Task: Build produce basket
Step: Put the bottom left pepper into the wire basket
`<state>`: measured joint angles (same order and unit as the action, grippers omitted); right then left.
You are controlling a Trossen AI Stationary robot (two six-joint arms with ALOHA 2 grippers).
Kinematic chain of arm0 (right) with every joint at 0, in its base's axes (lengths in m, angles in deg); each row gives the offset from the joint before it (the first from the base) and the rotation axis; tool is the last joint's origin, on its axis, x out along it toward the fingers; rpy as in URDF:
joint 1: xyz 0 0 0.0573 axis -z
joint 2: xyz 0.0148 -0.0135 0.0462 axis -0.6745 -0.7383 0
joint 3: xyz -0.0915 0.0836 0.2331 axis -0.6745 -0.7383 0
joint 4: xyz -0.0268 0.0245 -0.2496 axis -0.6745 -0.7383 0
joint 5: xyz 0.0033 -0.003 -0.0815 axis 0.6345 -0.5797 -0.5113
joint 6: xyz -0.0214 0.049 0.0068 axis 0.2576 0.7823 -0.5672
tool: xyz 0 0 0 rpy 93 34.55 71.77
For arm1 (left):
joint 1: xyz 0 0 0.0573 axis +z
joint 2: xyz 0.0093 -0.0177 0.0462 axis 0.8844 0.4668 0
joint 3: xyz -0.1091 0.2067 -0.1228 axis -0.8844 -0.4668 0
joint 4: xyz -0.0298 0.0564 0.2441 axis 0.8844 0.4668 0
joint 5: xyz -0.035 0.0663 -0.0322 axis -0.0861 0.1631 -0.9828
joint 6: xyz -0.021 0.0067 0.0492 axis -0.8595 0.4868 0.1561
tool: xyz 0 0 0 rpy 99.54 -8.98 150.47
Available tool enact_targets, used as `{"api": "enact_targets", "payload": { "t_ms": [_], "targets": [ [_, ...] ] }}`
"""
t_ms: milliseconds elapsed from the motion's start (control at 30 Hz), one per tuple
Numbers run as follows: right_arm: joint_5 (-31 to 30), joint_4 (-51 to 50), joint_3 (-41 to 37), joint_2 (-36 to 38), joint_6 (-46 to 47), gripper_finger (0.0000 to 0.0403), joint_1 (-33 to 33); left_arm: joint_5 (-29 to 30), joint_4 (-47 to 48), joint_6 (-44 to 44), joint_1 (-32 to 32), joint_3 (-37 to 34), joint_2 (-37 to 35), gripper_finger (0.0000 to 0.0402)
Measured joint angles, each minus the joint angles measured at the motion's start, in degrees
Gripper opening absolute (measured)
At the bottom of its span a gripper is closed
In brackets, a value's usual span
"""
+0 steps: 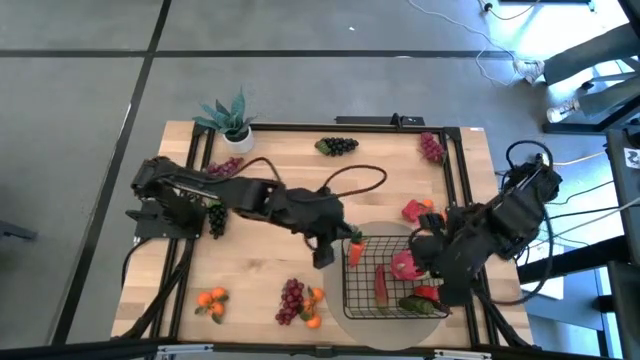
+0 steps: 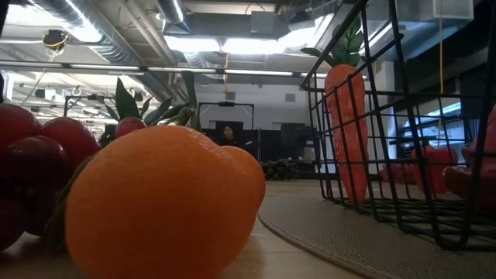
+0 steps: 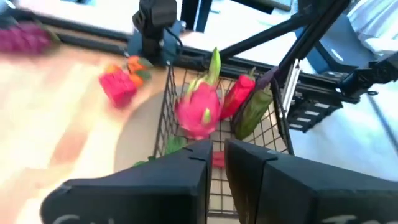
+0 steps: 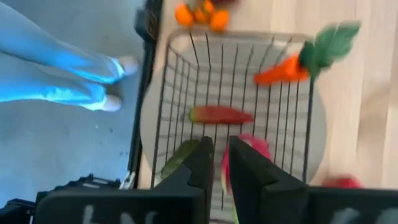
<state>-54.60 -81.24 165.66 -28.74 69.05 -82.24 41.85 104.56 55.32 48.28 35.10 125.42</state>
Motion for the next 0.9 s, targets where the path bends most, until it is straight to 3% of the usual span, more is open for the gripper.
{"api": "enact_targets", "payload": {
  "t_ms": [367, 633, 900],
  "targets": [
    [0.04, 1.7, -9.91, 0.02, 25.33, 0.0038, -0.89, 17.29, 11.92, 0.1, -7.67, 0.0, -8.4, 0.0006],
    [0.35, 10.3, -17.16, -0.01, 36.27, 0.0038, 0.94, 18.14, 19.03, 0.52, -11.01, -0.02, -12.27, 0.0],
    [4.69, 14.61, -21.08, -0.25, 45.11, 0.0038, 4.95, 18.1, 29.52, 0.56, -12.46, -0.01, -14.68, 0.0001]
  ]
}}
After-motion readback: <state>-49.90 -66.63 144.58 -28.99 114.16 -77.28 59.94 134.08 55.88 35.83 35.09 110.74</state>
